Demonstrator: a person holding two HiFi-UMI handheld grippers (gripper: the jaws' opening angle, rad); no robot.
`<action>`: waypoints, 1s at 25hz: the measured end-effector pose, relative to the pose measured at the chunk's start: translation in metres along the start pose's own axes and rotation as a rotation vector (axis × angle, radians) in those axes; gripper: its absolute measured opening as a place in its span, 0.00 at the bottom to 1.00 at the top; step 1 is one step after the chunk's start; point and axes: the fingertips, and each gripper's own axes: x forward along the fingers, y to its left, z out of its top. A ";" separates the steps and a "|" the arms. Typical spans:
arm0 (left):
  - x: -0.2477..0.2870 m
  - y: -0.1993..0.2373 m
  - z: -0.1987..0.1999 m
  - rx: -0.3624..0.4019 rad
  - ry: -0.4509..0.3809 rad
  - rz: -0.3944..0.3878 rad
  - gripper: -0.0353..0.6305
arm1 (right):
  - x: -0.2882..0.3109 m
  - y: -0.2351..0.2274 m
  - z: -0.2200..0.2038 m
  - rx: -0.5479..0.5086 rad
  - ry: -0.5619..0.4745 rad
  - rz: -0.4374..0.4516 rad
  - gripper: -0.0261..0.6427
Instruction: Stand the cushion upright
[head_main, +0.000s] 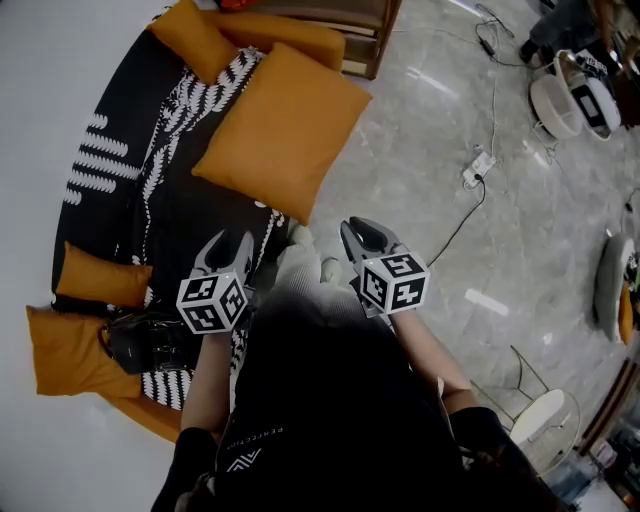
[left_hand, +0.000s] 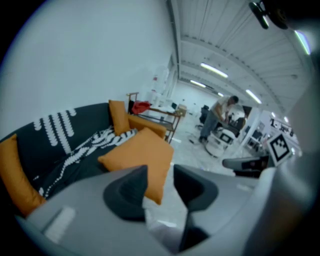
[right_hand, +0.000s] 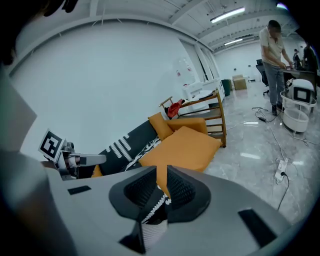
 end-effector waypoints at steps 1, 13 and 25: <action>0.002 0.002 0.000 0.001 0.004 0.003 0.29 | 0.003 0.000 0.001 0.000 0.002 0.002 0.11; 0.050 0.045 0.009 0.008 0.065 0.028 0.42 | 0.042 -0.012 0.006 0.040 0.048 -0.019 0.24; 0.119 0.117 0.028 0.059 0.184 0.038 0.52 | 0.115 -0.022 0.011 0.094 0.139 -0.046 0.30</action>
